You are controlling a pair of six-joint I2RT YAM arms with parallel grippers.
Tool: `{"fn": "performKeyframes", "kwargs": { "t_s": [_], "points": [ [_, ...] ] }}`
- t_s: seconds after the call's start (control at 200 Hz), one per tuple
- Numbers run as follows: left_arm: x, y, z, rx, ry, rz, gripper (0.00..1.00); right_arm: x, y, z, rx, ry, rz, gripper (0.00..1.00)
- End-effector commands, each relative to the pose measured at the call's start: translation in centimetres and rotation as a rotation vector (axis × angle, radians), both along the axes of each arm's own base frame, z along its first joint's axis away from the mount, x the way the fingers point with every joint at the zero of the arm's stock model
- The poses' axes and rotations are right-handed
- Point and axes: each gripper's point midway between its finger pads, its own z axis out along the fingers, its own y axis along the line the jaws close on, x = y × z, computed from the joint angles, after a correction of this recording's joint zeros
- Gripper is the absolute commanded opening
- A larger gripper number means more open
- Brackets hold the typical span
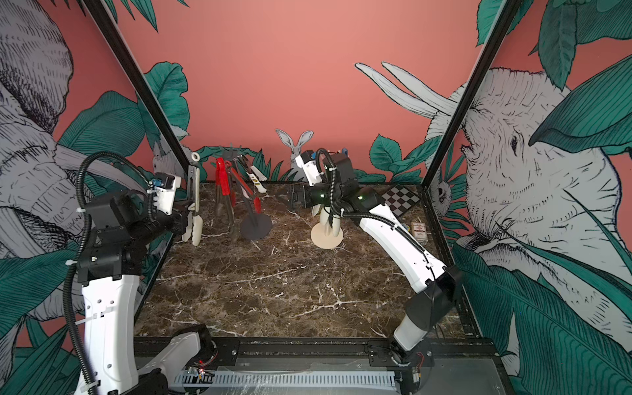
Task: Hang food tongs on kitchen utensil racks
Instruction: Adjust the rack at the center of the board.
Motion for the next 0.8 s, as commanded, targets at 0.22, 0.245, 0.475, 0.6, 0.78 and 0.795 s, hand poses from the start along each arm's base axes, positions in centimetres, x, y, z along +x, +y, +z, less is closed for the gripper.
{"fn": "performKeyframes", "kwargs": {
  "t_s": [0.22,0.245,0.475,0.6,0.78,0.795],
  "points": [
    [1.8,-1.9,3.7,-0.069,-0.119,-0.136,0.0,2.5,5.6,2.7,0.018,-0.075,-0.033,0.99],
    [1.9,-1.9,3.7,-0.077,-0.118,-0.14,0.0,2.8,5.9,2.8,0.023,-0.073,-0.039,0.99],
    [2.6,-1.9,4.4,-0.123,-0.164,-0.139,0.0,4.7,7.5,4.1,0.079,-0.102,-0.088,0.99],
    [2.8,-2.0,4.5,-0.149,-0.164,-0.142,0.0,5.4,8.7,4.3,0.106,-0.104,-0.083,0.99],
    [2.9,-2.3,4.1,-0.176,-0.154,-0.159,0.0,6.7,9.9,4.5,0.137,-0.105,-0.092,0.99],
    [2.9,-2.4,4.0,-0.177,-0.151,-0.16,0.0,6.7,10.0,4.5,0.139,-0.105,-0.092,0.99]
  ]
}}
